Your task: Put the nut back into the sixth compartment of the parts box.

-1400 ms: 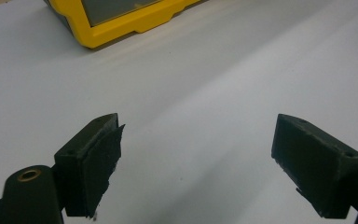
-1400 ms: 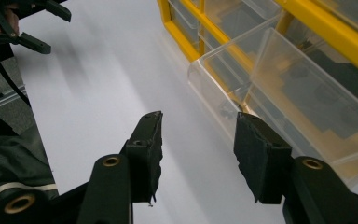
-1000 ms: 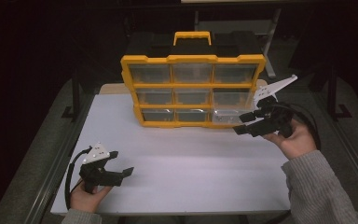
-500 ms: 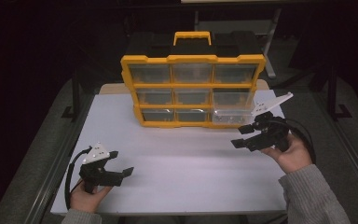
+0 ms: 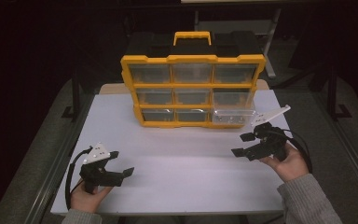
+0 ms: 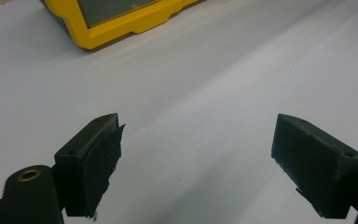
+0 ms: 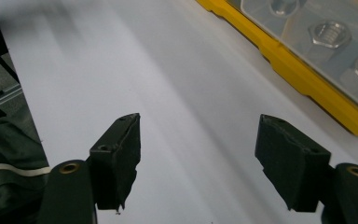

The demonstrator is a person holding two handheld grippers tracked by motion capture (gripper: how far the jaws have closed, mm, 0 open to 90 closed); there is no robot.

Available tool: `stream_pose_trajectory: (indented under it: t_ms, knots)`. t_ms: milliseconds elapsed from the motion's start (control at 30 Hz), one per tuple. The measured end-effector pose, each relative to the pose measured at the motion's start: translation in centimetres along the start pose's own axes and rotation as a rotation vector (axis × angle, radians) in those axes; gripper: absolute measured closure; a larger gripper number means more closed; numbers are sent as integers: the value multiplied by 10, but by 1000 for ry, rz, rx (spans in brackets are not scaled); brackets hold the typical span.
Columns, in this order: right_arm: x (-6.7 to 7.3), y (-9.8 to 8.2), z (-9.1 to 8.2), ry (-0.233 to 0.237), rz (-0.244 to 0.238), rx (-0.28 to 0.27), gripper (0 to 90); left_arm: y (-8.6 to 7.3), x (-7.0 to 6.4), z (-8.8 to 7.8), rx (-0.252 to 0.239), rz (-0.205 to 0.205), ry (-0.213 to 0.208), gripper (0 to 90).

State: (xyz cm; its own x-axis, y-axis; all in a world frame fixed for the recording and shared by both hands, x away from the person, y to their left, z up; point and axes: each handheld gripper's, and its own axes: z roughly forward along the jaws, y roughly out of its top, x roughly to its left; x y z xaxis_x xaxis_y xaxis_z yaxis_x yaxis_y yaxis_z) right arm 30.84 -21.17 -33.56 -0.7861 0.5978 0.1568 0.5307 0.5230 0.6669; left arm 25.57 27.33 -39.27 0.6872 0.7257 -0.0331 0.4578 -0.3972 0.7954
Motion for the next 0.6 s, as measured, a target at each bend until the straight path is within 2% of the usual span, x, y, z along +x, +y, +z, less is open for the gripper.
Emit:
stream_pose_trajectory:
  t_ms: [200, 600]
  knots:
    - [0, -9, 12, -12, 13, 8, 261, 0, 0, 0, 9, 11, -2, 154]
    - [-3, -27, 28, -34, 37, -2, 206, 1, -1, 0, 6, 5, -6, 154]
